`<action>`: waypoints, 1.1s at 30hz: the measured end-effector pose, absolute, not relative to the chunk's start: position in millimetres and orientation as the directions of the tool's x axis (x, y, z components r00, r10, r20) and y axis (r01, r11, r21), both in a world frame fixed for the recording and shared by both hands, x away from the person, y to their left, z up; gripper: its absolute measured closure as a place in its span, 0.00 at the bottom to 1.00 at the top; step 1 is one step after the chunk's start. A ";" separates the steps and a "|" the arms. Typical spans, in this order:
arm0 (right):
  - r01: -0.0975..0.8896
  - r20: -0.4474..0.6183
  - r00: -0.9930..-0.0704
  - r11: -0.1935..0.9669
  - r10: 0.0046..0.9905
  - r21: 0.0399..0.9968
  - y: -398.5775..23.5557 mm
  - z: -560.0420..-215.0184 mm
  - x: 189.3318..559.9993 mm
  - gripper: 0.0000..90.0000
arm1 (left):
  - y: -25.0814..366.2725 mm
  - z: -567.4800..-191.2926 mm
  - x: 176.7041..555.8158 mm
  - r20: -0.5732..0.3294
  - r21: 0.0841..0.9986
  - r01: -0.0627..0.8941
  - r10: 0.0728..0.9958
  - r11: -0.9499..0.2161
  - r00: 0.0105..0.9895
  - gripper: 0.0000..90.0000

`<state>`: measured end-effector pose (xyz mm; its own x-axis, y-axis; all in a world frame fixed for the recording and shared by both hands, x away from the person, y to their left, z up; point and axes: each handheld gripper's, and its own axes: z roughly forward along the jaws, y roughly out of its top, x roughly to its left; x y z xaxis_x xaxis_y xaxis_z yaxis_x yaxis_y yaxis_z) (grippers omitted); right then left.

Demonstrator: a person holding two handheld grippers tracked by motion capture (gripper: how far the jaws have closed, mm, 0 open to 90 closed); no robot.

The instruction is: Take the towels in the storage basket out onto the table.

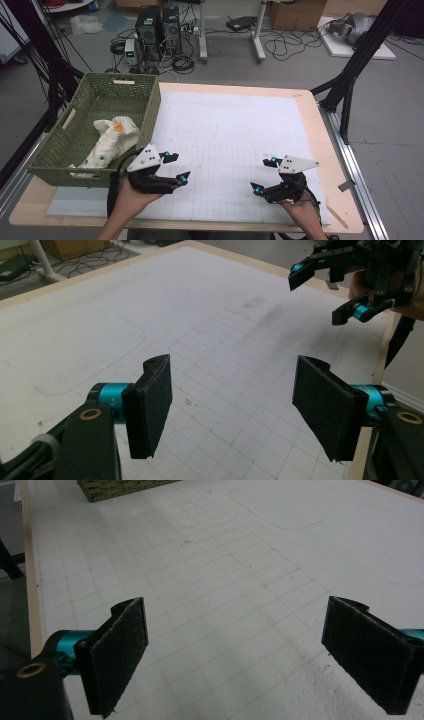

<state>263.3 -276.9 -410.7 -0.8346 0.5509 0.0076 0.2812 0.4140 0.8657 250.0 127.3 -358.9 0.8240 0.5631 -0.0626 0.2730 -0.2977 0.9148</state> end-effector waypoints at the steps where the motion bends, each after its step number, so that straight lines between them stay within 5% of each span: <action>1: 0.283 0.011 -0.836 0.413 0.549 0.866 -276.9 -410.7 263.3 0.12 | 129.5 -356.2 250.8 -0.062 0.914 0.273 0.561 -0.301 0.826 0.37; 33: 0.276 0.008 -0.848 0.427 0.530 0.861 -274.7 -410.7 266.1 0.12 | 202.9 -296.0 283.6 -0.037 0.915 0.259 0.575 -0.310 0.818 0.43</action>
<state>266.1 -274.7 -410.7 -0.8477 0.5305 0.0080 0.2756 0.4273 0.8611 283.6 202.9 -296.0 0.8177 0.5745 -0.0368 0.2590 -0.3100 0.9148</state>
